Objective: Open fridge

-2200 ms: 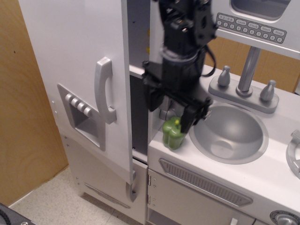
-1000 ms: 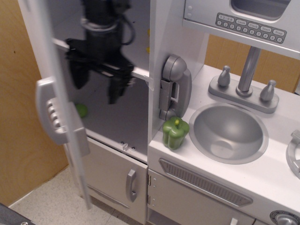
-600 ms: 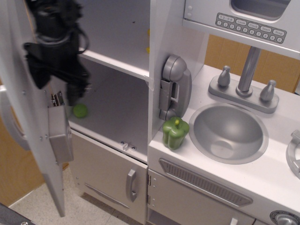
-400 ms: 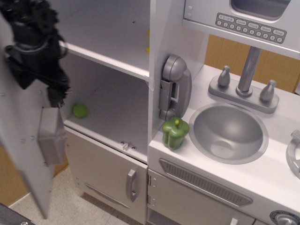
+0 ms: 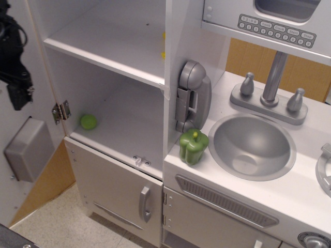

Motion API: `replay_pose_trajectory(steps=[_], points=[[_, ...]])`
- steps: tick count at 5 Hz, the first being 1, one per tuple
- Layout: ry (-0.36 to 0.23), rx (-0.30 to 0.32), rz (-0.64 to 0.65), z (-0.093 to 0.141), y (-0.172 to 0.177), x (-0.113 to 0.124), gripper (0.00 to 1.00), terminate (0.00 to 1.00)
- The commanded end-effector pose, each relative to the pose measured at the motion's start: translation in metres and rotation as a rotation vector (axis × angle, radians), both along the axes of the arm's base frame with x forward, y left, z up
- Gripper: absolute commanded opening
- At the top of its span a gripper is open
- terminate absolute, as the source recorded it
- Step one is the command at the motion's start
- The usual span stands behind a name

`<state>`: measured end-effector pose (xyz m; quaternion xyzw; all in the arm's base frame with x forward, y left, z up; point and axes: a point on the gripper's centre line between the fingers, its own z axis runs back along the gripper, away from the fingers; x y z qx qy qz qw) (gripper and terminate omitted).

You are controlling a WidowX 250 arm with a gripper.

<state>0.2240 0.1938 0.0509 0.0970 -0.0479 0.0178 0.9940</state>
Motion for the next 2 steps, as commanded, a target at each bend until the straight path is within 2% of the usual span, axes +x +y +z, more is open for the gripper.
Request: replay_pose_trajectory(steps=[1,2], points=[[-0.032,0.026,-0.001,0.0187,0.007,0.005,1.0,0.0],[-0.032,0.026,-0.001,0.0187,0.007,0.005,1.0,1.0]])
